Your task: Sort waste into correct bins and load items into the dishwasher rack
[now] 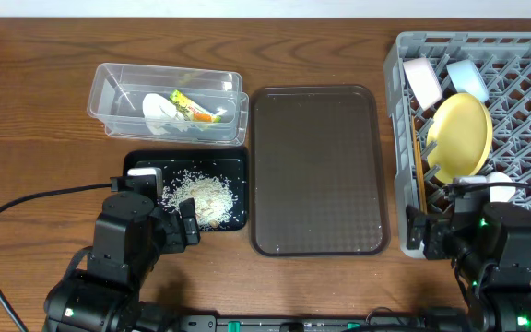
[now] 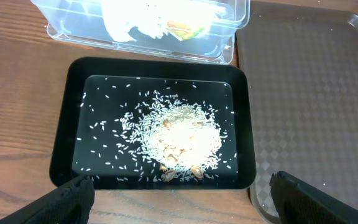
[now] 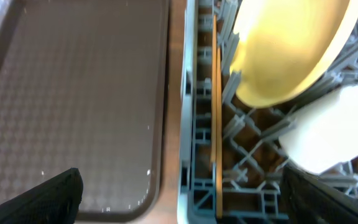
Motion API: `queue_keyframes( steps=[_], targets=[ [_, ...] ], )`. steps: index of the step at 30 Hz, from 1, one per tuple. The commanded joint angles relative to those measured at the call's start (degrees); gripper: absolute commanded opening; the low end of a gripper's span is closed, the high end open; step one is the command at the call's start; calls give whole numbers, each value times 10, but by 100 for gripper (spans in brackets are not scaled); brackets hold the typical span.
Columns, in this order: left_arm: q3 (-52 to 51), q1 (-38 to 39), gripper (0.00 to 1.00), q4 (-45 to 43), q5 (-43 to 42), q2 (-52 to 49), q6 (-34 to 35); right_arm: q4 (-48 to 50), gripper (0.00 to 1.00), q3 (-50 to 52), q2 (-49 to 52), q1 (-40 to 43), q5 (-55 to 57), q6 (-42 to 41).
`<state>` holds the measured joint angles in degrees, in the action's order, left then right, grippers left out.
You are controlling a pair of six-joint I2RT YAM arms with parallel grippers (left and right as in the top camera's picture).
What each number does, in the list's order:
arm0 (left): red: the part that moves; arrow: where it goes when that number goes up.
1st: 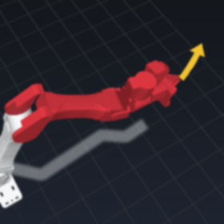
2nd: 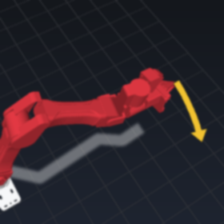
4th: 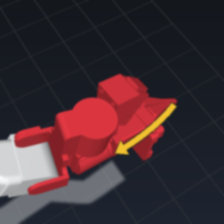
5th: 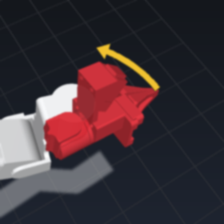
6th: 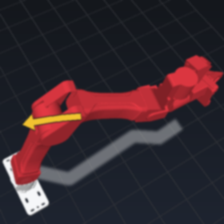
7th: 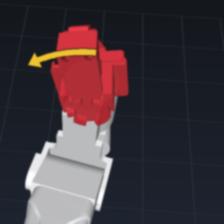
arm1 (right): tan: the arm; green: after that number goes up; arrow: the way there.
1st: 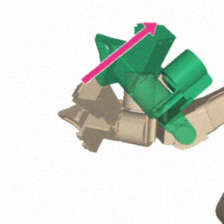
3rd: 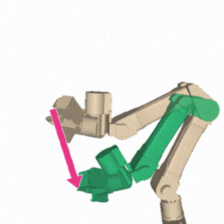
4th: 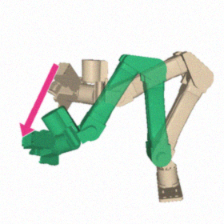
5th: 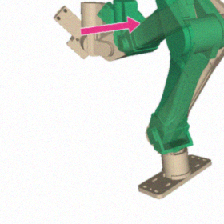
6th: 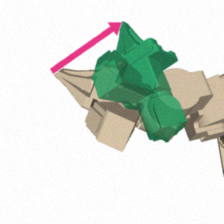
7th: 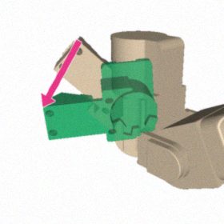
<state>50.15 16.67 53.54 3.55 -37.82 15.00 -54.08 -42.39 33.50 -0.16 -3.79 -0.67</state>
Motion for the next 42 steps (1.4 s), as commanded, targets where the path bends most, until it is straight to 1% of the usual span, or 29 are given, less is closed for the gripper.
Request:
queue_keyframes(
  steps=[1, 6, 10, 13, 18, 23, 26, 29, 32, 33, 35, 42],
  targets=[
    [-2, 1, 93, 0, 1, 0, 3, -11, 99, 4, -1, 6, 5, -6],
    [-2, 1, 93, 0, 1, 0, 3, -31, 99, 8, -30, 5, 8, -5],
    [-2, 1, 93, 0, 1, 0, 3, 12, 99, 28, -90, 5, -11, -6],
    [-2, 1, 93, 0, 1, 0, 3, 97, 99, 80, -154, -3, -34, -6],
    [-2, 1, 93, 0, 1, 0, 3, 279, 99, 214, -266, -10, -66, -6],
    [-2, 1, 93, 0, 1, 0, 3, 450, 99, 326, -322, -10, -71, -5],
    [-2, 1, 93, 0, 1, 0, 3, 515, 99, 368, -332, -10, -44, -6],
    [-2, 1, 93, 0, 1, 0, 3, 537, 99, 399, -332, -11, -17, -6],
    [-2, 1, 93, 0, 1, 0, 3, 516, 99, 422, -332, -16, 6, -6],
    [-2, 1, 93, 0, 1, 0, 3, 495, 99, 421, -332, -19, 16, -6],
    [-2, 1, 93, 0, 1, 0, 3, 497, 99, 421, -332, -24, 32, -5],
    [-2, 1, 93, 0, 1, 0, 3, 498, 99, 421, -331, -24, 29, -6]
  ],
)
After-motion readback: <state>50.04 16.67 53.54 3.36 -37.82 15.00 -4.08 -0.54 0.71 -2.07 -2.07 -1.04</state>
